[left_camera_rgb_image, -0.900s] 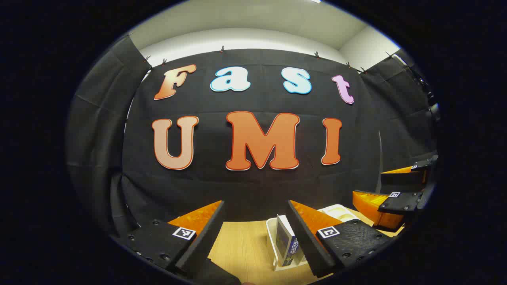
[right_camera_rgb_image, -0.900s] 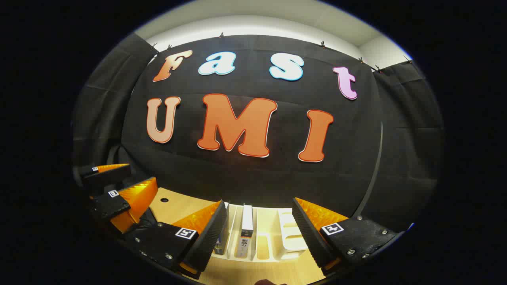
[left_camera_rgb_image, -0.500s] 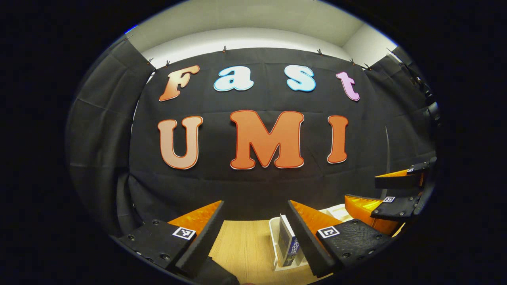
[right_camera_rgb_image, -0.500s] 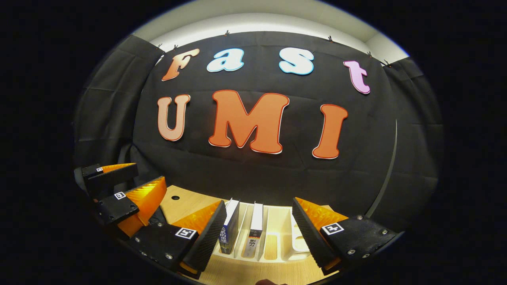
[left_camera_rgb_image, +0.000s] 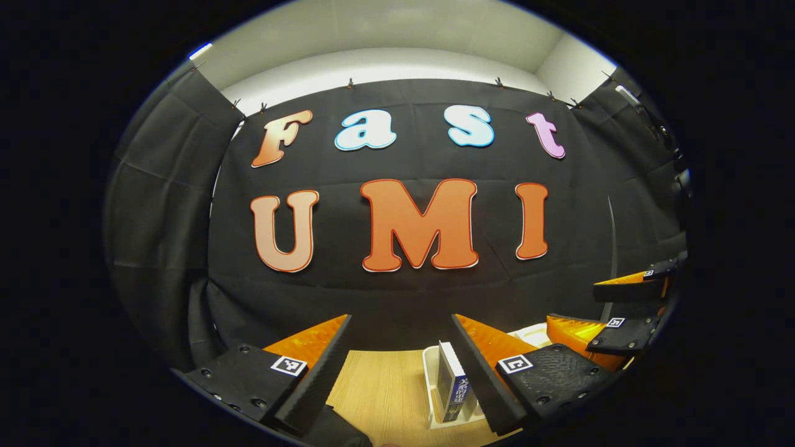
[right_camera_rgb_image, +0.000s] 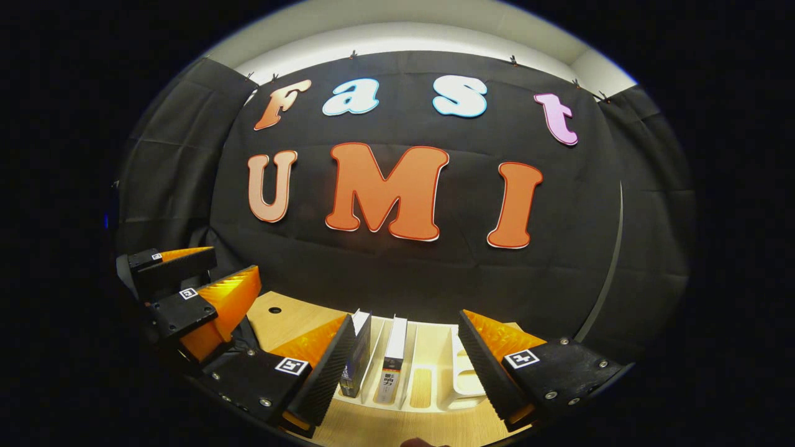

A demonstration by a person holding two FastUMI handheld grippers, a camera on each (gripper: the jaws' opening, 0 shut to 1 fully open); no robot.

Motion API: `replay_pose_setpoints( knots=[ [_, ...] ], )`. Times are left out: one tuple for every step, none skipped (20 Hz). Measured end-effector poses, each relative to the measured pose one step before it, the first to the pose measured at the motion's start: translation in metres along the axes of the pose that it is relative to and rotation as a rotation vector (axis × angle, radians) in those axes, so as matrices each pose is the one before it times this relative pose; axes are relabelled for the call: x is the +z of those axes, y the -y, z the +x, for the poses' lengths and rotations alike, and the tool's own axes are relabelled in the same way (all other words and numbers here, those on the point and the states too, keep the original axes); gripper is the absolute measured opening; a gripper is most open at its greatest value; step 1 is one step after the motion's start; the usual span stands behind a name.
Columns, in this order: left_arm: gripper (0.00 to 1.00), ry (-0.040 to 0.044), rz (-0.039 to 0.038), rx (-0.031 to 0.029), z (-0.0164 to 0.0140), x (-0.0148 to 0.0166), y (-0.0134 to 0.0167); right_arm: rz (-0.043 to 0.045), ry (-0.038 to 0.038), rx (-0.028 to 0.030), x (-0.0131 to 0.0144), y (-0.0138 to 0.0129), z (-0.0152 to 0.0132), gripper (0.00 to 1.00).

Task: Open the schoolbag, grab two books from the bookshelf and put them into the schoolbag.

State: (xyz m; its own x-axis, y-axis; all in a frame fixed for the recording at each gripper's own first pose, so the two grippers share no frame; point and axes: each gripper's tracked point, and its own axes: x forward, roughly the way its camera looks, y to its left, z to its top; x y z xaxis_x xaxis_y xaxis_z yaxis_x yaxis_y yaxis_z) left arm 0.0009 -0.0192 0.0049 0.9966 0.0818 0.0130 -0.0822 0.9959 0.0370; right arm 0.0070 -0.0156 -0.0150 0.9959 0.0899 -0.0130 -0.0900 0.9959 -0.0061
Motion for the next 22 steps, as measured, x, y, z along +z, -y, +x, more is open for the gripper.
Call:
replay_pose_setpoints(
  knots=[
    [0.96, -0.0013, 0.00331, 0.00336, -0.00058, 0.00046, -0.00134, 0.00325, -0.00021, 0.00285, -0.00173, 0.00044, -0.00066, 0.98],
    [0.96, 0.00136, 0.00628, 0.00694, -0.00029, 0.00077, -0.00225, 0.00237, -0.00198, -0.00101, -0.00018, 0.00121, -0.00048, 0.98],
    [0.96, 0.00273, 0.00654, 0.00611, -0.00062, 0.00078, -0.00074, 0.00374, -0.00159, 0.0027, 0.00021, 0.00075, 0.00046, 0.98],
    [0.96, 0.00327, 0.00465, 0.00455, -0.0008, 0.00235, -0.00196, 0.00223, 0.00005, 0.00171, -0.00125, -0.00022, -0.00014, 0.98],
    [0.96, 0.00169, 0.0031, 0.0024, -0.00164, 0.0008, 0.00049, 0.00063, -0.00007, -0.00019, 0.0002, 0.00108, -0.00045, 0.98],
    [0.96, 0.00068, 0.00458, 0.00218, -0.0003, 0.00125, -0.00135, 0.00095, 0.00224, 0.00027, -0.00032, 0.00096, -0.0009, 0.98],
    [0.96, 0.00028, 0.00525, 0.00079, -0.00091, -0.00064, 0.00038, 0.00028, 0.00026, -0.00113, 0.00004, 0.00058, -0.0003, 0.98],
    [0.96, 0.0002, 0.00623, 0.003, -0.00008, 0.00071, -0.0011, 0.0029, -0.00279, 0.00442, -0.00028, -0.00033, -0.00007, 0.98],
    [0.96, -0.00045, 0.00516, -0.00045, -0.00254, -0.00074, 0.00027, 0.00084, -0.00209, 0.00238, -0.00133, 0.00001, -0.00024, 0.98],
    [0.96, -0.00258, 0.00668, 0.00136, -0.00186, -0.00069, -0.00014, -0.00114, -0.00333, -0.00095, -0.00031, 0.00146, -0.00101, 0.98],
    [0.96, -0.00073, 0.01261, -0.00058, -0.00038, -0.00131, -0.00031, -0.0057, 0.00149, -0.00239, -0.00129, 0.00051, -0.00026, 0.98],
    [0.96, 0.0008, 0.0145, 0.00438, 0.00023, 0.00063, -0.00197, -0.00607, -0.00042, -0.00933, -0.00109, 0.00352, -0.00048, 0.98],
    [0.96, -0.00386, 0.00633, 0.00121, -0.00072, -0.0026, -0.00166, 0.00117, -0.00014, -0.00687, -0.00081, 0.0035, 0.0, 0.98],
    [0.95, -0.01333, -0.00899, -0.00114, 0.00022, -0.00397, 0.00094, 0.00567, -0.00056, -0.00938, 0.00002, 0.00411, -0.00008, 0.98],
    [0.95, -0.01351, -0.00594, -0.00189, -0.00009, -0.00479, 0.00023, 0.00612, -0.00464, -0.00481, -0.00165, 0.00305, -0.00021, 0.98],
    [0.95, -0.01015, 0.00559, 0.00368, -0.00109, -0.00393, -0.00091, 0.00203, -0.0034, -0.00699, -0.00193, 0.00377, -0.0001, 0.98],
    [1.0, -0.0105, 0.00931, -0.00063, -0.00048, -0.00459, -0.00065, -0.00114, -0.00316, -0.00948, -0.00147, 0.00418, -0.00023, 0.98],
    [1.0, -0.00878, 0.00853, -0.00231, -0.00081, -0.00409, 0.00132, -0.00144, -0.0033, -0.00782, -0.00154, 0.0029, -0.0007, 0.98],
    [1.0, -0.00959, 0.00983, -0.0059, -0.0012, -0.00571, 0.00145, -0.0012, -0.00401, -0.00822, -0.00436, 0.004, -0.00039, 0.98],
    [1.0, -0.01131, 0.0151, -0.00315, -0.00048, -0.00457, 0.00136, 0.00293, -0.00854, -0.00021, -0.00321, 0.00246, 0.0002, 0.98],
    [1.0, -0.01758, 0.02108, 0.00357, -0.00255, -0.00911, -0.00082, 0.00374, -0.00683, -0.00357, -0.00326, 0.00236, 0.00079, 0.98],
    [0.95, -0.02222, 0.02164, 0.00239, -0.00101, -0.00933, 0.00059, 0.00673, -0.00411, -0.00091, -0.00193, 0.00361, 0.00038, 0.98]
  ],
)
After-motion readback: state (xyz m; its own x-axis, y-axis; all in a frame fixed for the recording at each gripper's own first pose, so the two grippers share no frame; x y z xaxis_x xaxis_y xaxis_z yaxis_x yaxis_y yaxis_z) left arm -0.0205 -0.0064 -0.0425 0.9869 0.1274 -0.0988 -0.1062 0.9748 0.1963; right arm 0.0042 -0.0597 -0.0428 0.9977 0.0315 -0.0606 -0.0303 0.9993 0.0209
